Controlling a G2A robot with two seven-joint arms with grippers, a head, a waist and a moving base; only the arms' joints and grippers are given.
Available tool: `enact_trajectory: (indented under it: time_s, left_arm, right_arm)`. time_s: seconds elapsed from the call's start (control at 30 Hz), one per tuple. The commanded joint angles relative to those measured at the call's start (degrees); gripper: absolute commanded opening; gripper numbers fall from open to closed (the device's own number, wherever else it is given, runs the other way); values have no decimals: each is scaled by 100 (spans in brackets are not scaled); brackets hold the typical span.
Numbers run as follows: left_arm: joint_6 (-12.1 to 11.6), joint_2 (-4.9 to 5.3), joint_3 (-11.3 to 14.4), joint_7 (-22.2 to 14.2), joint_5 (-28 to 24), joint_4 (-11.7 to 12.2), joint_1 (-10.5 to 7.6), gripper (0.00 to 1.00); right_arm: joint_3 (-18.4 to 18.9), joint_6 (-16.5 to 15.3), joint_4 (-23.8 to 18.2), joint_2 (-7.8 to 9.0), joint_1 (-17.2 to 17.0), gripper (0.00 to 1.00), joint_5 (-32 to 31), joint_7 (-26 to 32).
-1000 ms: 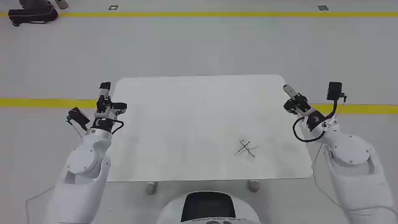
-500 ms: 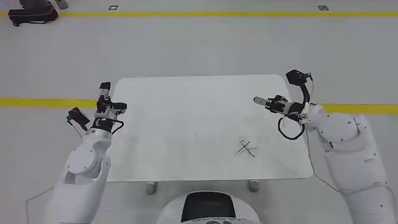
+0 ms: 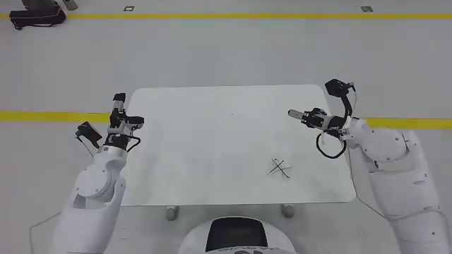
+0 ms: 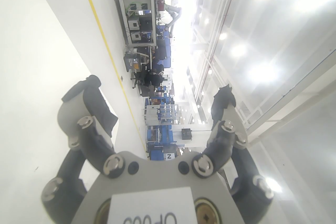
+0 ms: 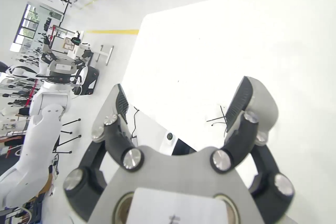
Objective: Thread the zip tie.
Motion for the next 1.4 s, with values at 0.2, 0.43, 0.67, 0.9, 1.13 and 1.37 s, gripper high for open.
enact_trajectory:
  time_s: [0.2,0.43,0.67,0.9,1.13,1.37]
  left_arm:
    - [0,0,0,0,0,0,0,100]
    - [0,0,0,0,0,0,0,100]
    - [0,0,0,0,0,0,0,100]
    - [0,0,0,0,0,0,0,100]
    - [0,0,0,0,0,0,0,100]
    - [0,0,0,0,0,0,0,100]
  right_arm:
    - [-202,-179,197,8,108,100,-147,197]
    - [-1212,224,796,-45,919,100,-779,929]
    - [-2250,673,1378,-148,1679,100,-1390,1931]
    - [-2606,769,1629,-186,1952,100,-1546,2477]
    - [-2615,760,1606,-187,1943,100,-1553,2434]
    - [-2697,1813,950,-239,1689,100,-2299,2456]
